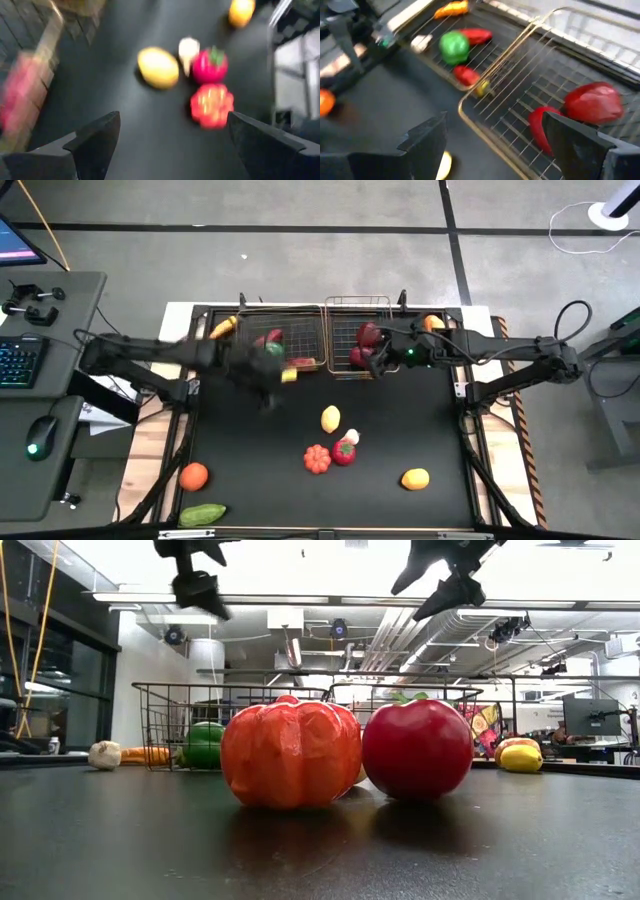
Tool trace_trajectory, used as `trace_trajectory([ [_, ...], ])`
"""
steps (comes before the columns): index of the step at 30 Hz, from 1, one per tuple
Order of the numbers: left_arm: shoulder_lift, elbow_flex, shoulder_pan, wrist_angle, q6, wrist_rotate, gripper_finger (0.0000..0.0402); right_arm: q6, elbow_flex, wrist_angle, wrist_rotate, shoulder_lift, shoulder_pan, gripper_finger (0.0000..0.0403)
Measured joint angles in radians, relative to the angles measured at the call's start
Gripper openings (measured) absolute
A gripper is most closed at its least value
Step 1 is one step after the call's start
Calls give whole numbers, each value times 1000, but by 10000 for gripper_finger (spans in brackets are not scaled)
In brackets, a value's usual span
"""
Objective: Sort produce into baskets
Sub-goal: Put the red tomato into the right wire basket
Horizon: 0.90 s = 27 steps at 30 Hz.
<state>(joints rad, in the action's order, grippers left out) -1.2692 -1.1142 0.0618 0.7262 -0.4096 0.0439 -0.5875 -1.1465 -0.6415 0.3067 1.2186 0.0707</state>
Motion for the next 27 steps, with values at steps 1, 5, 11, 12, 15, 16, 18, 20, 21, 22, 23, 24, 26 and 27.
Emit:
trace_trajectory([
  [1,-1,23,42,-1,-38,-29,353,24,0,-1,-27,0,-4,314],
  [5,-1,111,166,-105,-257,-107,353,131,0,-5,-117,0,-34,314],
  [11,0,162,266,-357,-509,-237,354,185,0,1,-163,2,-81,314],
  [12,0,162,276,-376,-526,-263,354,183,0,12,-168,4,-90,314],
  [15,0,163,294,-422,-533,-319,354,166,0,54,-205,14,-115,314],
  [16,0,163,295,-433,-521,-323,354,151,0,72,-217,19,-128,314],
  [18,0,163,295,-442,-482,-321,354,95,0,97,-225,36,-160,314],
  [20,0,163,289,-439,-425,-307,354,23,0,134,-225,57,-207,314],
  [21,1,163,285,-439,-395,-290,354,-8,0,149,-225,70,-234,314],
  [22,7,163,282,-435,-366,-263,354,-42,0,166,-225,86,-263,314],
  [23,11,163,278,-429,-342,-238,354,-81,0,186,-222,105,-293,314],
  [24,17,163,278,-429,-323,-211,354,-123,0,204,-212,126,-323,314],
  [26,38,163,293,-411,-297,-173,354,-220,0,243,-202,177,-379,314],
  [27,50,163,308,-391,-288,-164,354,-268,-5,265,-202,208,-406,314],
])
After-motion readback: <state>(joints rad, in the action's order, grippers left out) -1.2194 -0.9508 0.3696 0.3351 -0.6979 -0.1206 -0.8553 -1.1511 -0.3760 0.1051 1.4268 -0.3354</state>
